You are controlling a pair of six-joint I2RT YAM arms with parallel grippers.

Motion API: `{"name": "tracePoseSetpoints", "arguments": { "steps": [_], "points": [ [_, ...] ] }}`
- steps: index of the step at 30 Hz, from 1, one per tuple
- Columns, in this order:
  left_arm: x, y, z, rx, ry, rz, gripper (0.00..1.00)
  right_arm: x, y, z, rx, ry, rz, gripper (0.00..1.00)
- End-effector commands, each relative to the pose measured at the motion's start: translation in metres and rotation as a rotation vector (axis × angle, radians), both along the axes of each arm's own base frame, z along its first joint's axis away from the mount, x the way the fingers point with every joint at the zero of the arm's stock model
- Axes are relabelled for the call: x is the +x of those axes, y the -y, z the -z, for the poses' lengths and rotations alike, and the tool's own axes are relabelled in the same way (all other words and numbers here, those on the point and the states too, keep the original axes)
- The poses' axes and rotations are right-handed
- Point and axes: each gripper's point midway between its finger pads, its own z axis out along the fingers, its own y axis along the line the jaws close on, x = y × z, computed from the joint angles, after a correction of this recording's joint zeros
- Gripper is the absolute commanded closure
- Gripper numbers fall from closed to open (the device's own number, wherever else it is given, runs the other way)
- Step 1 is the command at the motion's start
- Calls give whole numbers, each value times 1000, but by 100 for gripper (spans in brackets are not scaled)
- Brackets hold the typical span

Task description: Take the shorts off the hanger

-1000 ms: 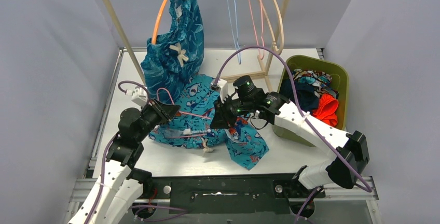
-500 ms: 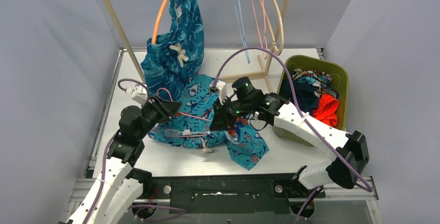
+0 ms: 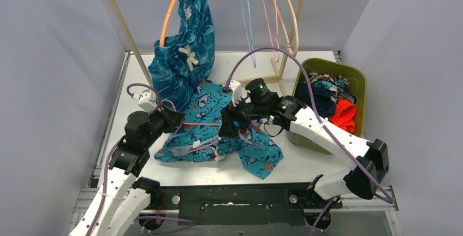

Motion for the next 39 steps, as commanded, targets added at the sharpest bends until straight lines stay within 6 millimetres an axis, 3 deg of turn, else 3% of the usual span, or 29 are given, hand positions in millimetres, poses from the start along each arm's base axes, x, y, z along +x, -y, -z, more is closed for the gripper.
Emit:
{"name": "tracePoseSetpoints", "arguments": {
  "steps": [1,10,13,17,19,23,29,33,36,39],
  "points": [
    [0,-9,-53,37,129,-17,100,10,1,-43,63,104,69,27],
    [-4,-9,-50,60,118,-3,100,19,-6,-42,34,134,129,26],
    [-4,-9,-46,73,99,2,100,24,-11,-48,46,152,136,35],
    [-5,-9,-46,71,99,3,100,20,-16,-49,65,151,107,57],
    [-6,-11,-46,72,98,-5,100,19,-16,-44,53,135,99,61],
    [-6,-15,-50,76,97,-31,100,17,-15,-35,19,111,93,49],
    [-5,-14,-47,79,90,-25,100,12,-22,-27,16,84,56,46],
    [-6,-13,-47,74,82,-21,100,14,-24,-27,-3,94,61,62],
    [-5,-15,-47,77,86,-30,100,19,-21,-32,2,126,89,79],
    [-5,-16,-44,88,85,-32,100,24,-15,-35,-3,153,129,84]
  ]
}}
